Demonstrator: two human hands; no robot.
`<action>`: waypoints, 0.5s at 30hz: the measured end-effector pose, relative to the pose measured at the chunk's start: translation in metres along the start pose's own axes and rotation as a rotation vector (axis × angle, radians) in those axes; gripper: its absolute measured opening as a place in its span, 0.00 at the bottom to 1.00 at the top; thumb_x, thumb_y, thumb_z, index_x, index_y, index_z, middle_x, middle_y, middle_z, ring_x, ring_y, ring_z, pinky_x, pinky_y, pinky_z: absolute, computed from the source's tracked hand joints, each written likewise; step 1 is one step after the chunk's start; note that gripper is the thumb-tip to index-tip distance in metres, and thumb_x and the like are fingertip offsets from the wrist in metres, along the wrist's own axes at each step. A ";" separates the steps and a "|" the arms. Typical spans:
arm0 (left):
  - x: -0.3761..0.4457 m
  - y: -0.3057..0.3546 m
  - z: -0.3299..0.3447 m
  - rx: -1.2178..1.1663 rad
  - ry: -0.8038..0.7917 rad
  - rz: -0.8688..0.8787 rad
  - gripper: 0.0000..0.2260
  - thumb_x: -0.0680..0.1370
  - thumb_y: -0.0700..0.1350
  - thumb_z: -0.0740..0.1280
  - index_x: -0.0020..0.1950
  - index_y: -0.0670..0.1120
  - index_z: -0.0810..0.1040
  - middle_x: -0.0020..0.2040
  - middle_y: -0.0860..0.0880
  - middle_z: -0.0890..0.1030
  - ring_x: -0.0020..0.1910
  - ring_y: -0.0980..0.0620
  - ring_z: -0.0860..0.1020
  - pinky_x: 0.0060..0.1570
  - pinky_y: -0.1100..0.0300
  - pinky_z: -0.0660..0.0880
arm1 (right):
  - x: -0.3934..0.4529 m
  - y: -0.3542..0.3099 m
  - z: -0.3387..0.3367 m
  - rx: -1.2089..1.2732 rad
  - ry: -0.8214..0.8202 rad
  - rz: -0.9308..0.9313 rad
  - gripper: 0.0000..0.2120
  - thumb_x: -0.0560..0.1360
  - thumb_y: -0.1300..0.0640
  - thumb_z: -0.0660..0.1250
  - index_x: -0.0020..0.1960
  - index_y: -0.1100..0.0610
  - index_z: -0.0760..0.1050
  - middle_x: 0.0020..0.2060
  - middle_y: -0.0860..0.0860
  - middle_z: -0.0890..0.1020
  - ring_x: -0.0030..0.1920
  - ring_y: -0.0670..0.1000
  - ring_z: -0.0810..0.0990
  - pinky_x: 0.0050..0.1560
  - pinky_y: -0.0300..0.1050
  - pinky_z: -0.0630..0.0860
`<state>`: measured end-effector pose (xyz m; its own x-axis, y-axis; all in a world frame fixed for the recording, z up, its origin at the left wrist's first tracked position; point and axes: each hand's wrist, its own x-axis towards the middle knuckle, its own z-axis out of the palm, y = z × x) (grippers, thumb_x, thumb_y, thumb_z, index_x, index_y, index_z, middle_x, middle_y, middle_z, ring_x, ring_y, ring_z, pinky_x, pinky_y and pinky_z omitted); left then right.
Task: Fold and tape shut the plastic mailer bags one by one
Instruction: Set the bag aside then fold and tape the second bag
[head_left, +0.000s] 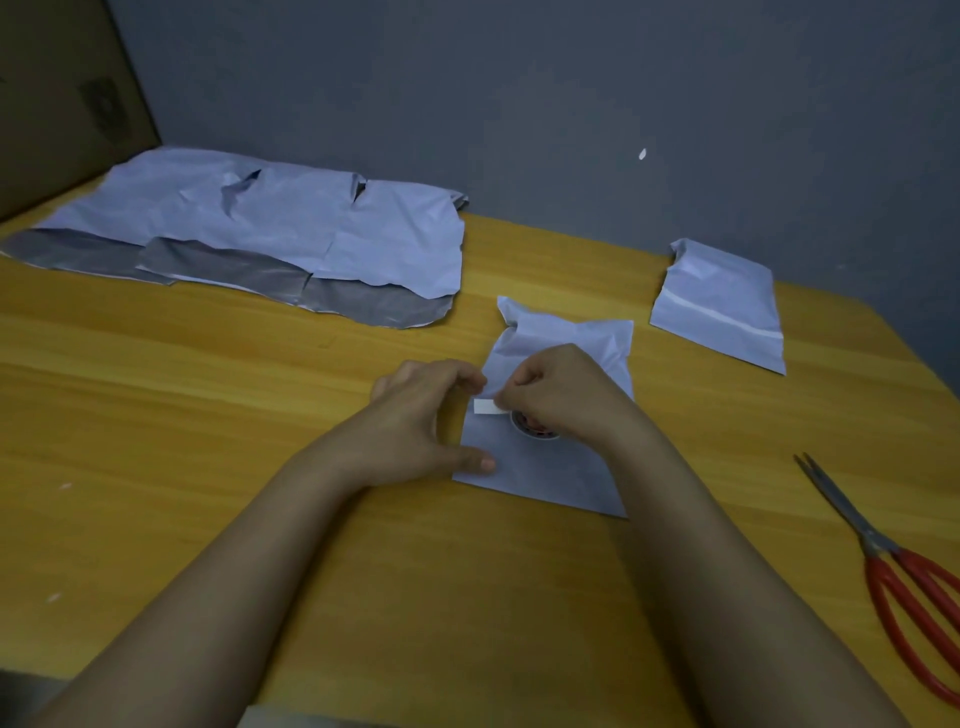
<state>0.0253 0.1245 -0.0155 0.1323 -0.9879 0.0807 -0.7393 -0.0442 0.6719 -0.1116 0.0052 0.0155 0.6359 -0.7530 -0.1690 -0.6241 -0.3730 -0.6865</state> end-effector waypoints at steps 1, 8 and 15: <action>0.000 0.000 0.000 0.000 0.003 0.008 0.31 0.67 0.56 0.76 0.65 0.58 0.67 0.53 0.73 0.62 0.60 0.65 0.59 0.64 0.62 0.59 | 0.001 -0.001 0.001 -0.005 0.001 0.005 0.12 0.71 0.61 0.69 0.39 0.72 0.77 0.27 0.57 0.75 0.28 0.51 0.71 0.30 0.41 0.66; 0.002 -0.008 0.002 0.019 -0.012 0.012 0.35 0.65 0.57 0.77 0.67 0.59 0.64 0.60 0.66 0.71 0.62 0.62 0.61 0.64 0.61 0.57 | 0.002 -0.006 0.001 -0.006 0.006 0.037 0.13 0.71 0.60 0.70 0.41 0.72 0.77 0.30 0.57 0.74 0.31 0.51 0.71 0.31 0.41 0.65; 0.002 -0.009 0.003 0.027 -0.024 -0.018 0.38 0.65 0.58 0.77 0.70 0.59 0.62 0.62 0.66 0.69 0.65 0.61 0.61 0.64 0.62 0.55 | 0.002 -0.009 0.005 -0.004 0.007 0.066 0.13 0.71 0.59 0.70 0.42 0.71 0.78 0.29 0.56 0.74 0.28 0.49 0.70 0.29 0.39 0.65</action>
<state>0.0300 0.1227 -0.0235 0.1301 -0.9902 0.0512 -0.7548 -0.0654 0.6527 -0.1026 0.0102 0.0181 0.5903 -0.7797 -0.2089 -0.6665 -0.3248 -0.6710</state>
